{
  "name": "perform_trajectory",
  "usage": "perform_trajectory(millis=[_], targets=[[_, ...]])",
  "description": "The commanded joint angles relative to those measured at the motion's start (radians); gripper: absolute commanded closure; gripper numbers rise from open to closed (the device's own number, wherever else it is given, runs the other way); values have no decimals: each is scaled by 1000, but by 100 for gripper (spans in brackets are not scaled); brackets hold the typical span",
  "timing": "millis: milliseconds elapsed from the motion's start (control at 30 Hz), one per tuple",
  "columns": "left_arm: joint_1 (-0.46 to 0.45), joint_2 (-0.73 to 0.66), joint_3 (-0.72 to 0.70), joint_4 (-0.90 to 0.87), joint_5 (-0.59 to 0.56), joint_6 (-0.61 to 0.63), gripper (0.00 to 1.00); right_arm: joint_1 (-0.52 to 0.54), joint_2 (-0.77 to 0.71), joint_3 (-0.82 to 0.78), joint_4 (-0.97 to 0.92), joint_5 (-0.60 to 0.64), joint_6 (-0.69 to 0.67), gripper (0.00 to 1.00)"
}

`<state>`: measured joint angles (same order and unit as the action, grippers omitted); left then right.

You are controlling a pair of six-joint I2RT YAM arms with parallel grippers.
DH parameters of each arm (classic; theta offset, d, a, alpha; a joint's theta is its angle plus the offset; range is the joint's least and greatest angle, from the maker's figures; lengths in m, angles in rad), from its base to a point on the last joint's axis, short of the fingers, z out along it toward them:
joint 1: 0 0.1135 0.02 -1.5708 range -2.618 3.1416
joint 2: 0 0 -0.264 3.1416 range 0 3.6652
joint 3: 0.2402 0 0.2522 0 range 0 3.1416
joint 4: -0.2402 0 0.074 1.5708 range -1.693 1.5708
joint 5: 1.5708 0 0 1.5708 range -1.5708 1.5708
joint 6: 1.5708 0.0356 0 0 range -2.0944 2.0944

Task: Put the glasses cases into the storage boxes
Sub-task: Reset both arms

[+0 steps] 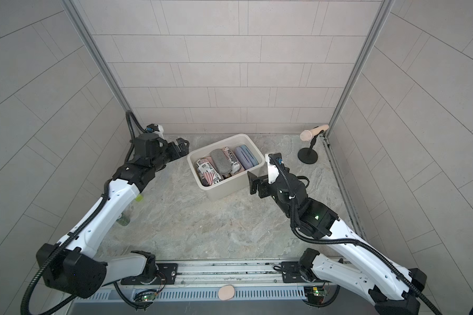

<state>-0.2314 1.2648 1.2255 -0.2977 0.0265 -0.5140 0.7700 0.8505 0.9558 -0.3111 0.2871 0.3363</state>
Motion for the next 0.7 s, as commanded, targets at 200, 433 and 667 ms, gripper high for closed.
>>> perform_trajectory(millis=[200, 433, 667], targets=[[2, -105, -95, -70, -164, 51, 0, -129, -65, -75, -29, 53, -94, 0], [1, -235, -384, 153, -131, 203, 0, -296, -129, -231, 84, 53, -97, 0], [0, -291, -724, 548, -252, 306, 0, -432, -155, -402, 220, 65, -119, 0]])
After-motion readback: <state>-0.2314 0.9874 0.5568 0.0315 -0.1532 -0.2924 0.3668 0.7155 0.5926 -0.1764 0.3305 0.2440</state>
